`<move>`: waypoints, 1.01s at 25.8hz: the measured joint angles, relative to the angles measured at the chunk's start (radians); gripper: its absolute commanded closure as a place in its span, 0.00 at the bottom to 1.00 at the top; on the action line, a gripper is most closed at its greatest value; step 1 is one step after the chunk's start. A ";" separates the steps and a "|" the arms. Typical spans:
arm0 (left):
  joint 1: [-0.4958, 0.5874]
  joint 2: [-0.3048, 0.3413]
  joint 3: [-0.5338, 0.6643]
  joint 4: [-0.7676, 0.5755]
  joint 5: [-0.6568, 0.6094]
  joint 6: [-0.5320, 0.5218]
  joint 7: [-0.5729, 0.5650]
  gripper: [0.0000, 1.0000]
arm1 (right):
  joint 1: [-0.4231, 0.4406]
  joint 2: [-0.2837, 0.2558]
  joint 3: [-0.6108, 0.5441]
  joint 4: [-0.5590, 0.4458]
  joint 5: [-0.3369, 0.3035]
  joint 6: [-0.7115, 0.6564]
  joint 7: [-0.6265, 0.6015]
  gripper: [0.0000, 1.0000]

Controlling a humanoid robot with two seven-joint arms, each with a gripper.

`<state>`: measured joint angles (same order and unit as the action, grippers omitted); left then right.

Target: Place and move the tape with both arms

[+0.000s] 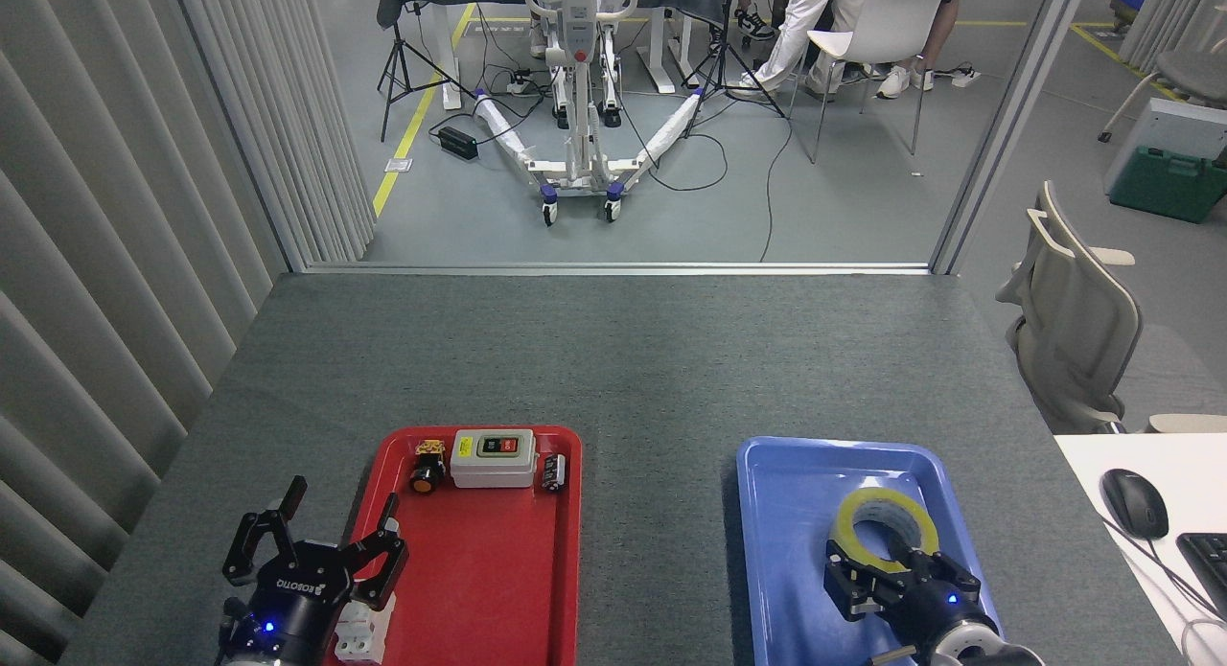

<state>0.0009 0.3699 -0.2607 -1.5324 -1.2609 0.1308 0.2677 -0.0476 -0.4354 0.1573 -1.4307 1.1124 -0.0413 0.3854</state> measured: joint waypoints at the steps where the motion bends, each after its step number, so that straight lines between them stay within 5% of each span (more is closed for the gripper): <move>1: 0.002 0.001 0.000 -0.003 0.000 0.000 0.000 0.00 | 0.003 -0.003 -0.002 -0.002 0.000 -0.007 -0.001 0.09; 6: 0.024 0.008 0.000 -0.055 0.000 0.009 0.000 0.00 | 0.080 0.009 -0.082 -0.052 0.012 -0.090 -0.260 0.03; 12: 0.046 -0.002 0.049 -0.090 0.020 -0.055 -0.004 0.00 | 0.217 0.163 -0.200 -0.086 0.163 -0.106 -0.656 0.03; 18: 0.055 -0.049 0.129 -0.069 0.044 -0.170 -0.043 0.00 | 0.268 0.235 -0.223 -0.116 0.211 -0.052 -0.713 0.04; 26: 0.081 -0.059 0.189 -0.025 0.081 -0.219 -0.130 0.00 | 0.268 0.234 -0.216 -0.131 0.246 0.022 -0.600 0.03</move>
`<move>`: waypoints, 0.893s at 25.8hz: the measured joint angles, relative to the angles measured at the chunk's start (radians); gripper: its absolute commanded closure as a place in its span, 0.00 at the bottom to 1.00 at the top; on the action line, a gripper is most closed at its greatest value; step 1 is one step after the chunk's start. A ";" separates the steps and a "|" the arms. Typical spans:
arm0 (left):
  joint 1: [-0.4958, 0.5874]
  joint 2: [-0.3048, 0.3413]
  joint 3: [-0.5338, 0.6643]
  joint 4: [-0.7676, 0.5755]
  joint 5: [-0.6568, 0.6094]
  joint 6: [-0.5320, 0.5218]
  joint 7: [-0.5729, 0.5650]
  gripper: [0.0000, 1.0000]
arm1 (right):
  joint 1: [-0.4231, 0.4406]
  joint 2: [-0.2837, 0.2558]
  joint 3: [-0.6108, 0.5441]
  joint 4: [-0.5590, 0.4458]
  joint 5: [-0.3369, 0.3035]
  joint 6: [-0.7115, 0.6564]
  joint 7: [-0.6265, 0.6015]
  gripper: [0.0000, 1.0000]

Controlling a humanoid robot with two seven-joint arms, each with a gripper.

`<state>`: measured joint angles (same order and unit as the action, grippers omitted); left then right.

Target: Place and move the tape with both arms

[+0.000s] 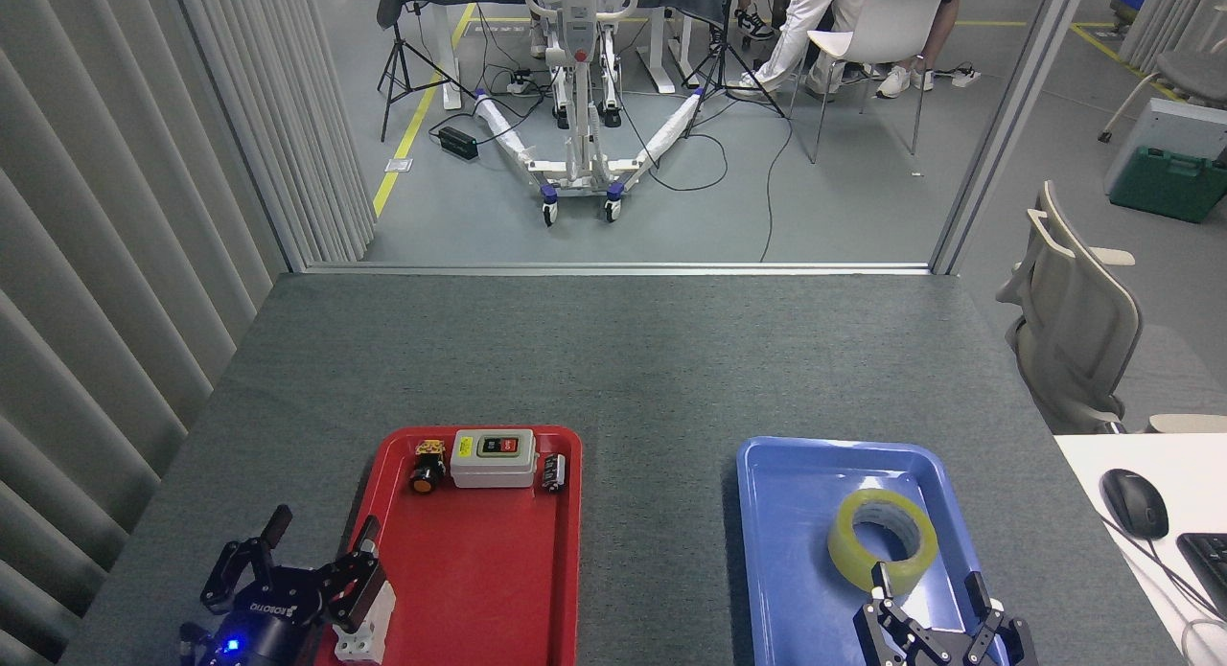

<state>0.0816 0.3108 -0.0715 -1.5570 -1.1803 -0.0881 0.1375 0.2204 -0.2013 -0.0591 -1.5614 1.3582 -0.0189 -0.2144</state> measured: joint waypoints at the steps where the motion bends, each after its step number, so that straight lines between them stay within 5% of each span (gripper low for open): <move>1: 0.003 0.000 0.005 0.001 0.001 -0.004 0.000 0.00 | -0.001 -0.005 0.004 -0.001 0.003 0.002 0.005 0.03; 23: 0.031 0.001 0.015 -0.036 0.004 0.028 -0.001 0.00 | -0.003 -0.034 0.015 -0.021 0.010 -0.009 0.019 0.01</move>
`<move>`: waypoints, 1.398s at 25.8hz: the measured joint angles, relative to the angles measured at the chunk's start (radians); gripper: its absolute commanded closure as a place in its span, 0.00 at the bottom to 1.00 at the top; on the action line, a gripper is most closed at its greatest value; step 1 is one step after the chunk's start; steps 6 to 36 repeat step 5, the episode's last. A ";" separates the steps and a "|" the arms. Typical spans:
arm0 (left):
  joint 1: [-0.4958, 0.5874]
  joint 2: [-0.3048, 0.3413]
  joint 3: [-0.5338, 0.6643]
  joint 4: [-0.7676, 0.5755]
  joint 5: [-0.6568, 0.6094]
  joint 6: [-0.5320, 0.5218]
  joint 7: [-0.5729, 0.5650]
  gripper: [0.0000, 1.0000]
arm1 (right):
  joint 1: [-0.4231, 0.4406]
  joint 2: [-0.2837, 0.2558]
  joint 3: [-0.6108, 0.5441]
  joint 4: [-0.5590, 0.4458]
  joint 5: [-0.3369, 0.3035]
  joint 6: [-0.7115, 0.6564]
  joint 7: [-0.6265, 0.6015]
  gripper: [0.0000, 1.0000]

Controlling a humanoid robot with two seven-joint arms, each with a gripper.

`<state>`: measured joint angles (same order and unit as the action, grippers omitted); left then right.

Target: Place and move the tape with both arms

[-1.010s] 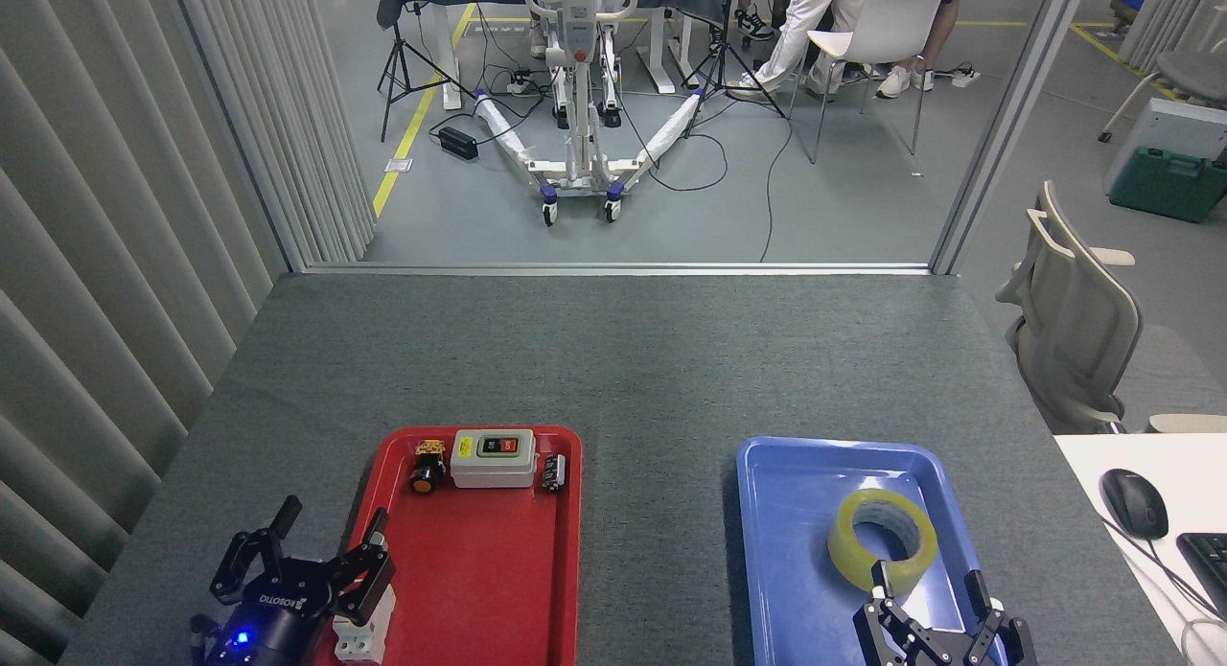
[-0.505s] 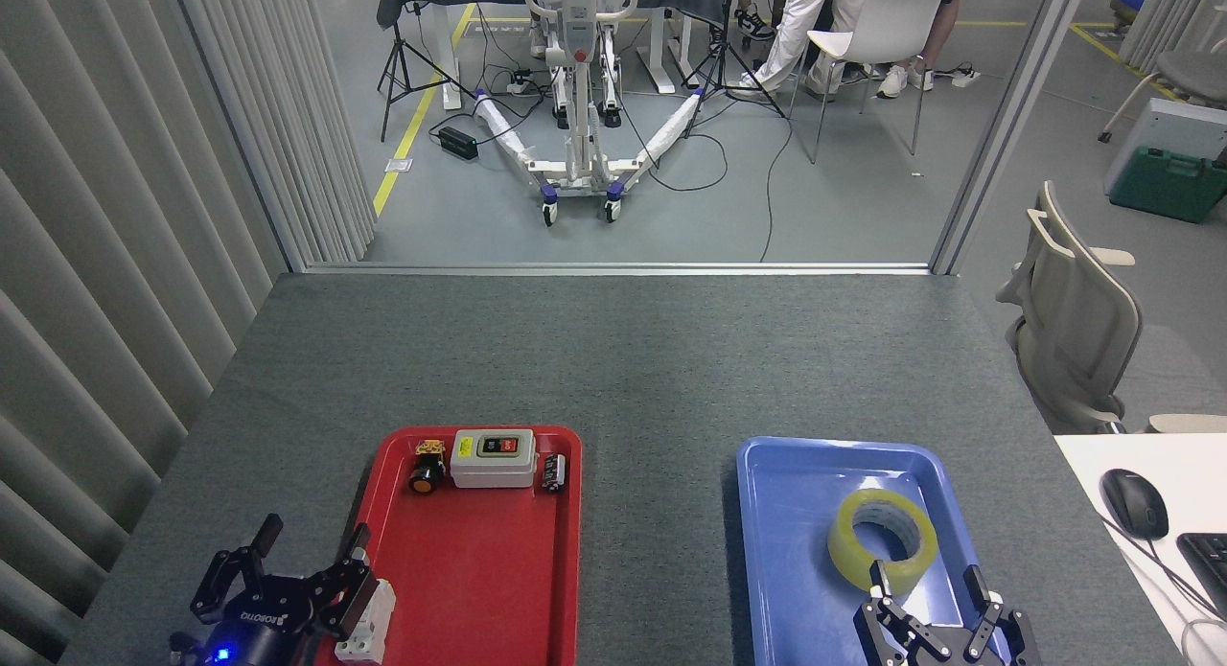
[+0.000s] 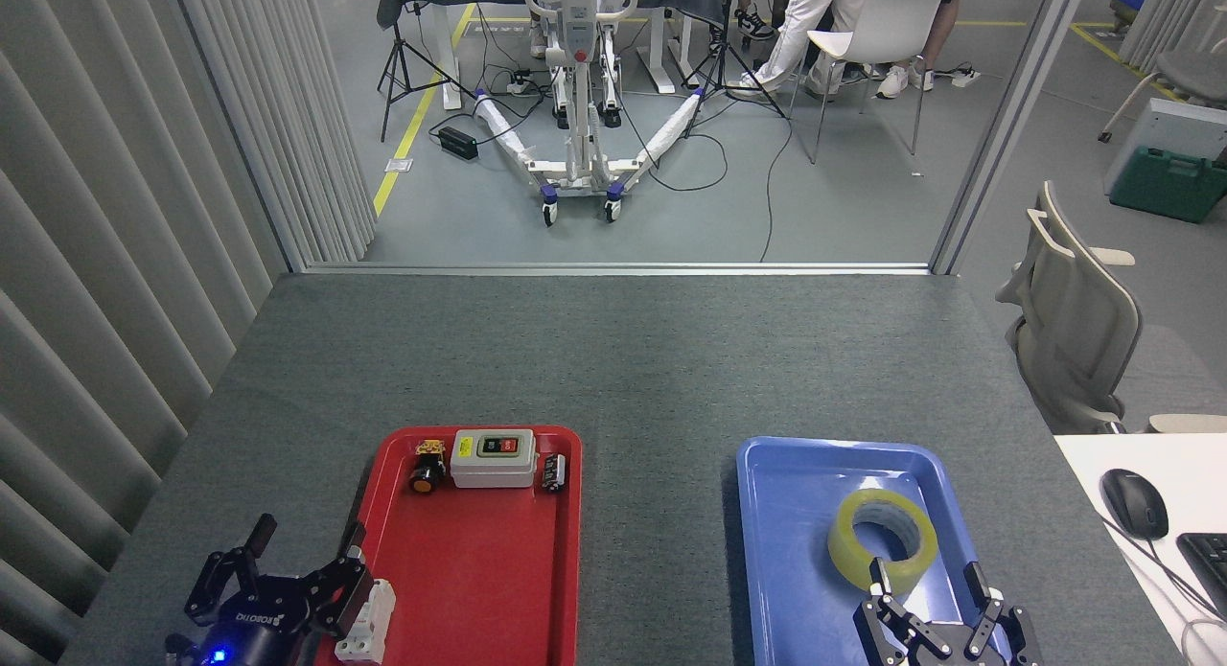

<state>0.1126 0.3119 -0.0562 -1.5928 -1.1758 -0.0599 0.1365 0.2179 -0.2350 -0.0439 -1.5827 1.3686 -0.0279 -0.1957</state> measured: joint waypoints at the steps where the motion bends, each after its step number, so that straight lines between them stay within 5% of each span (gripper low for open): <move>1: 0.005 0.000 0.001 -0.005 0.001 0.000 -0.001 0.00 | 0.000 0.000 0.000 -0.003 0.000 -0.002 0.001 0.01; 36: 0.032 -0.002 0.006 -0.017 0.012 -0.002 -0.003 0.00 | 0.000 -0.002 0.000 -0.022 0.000 -0.007 0.001 0.01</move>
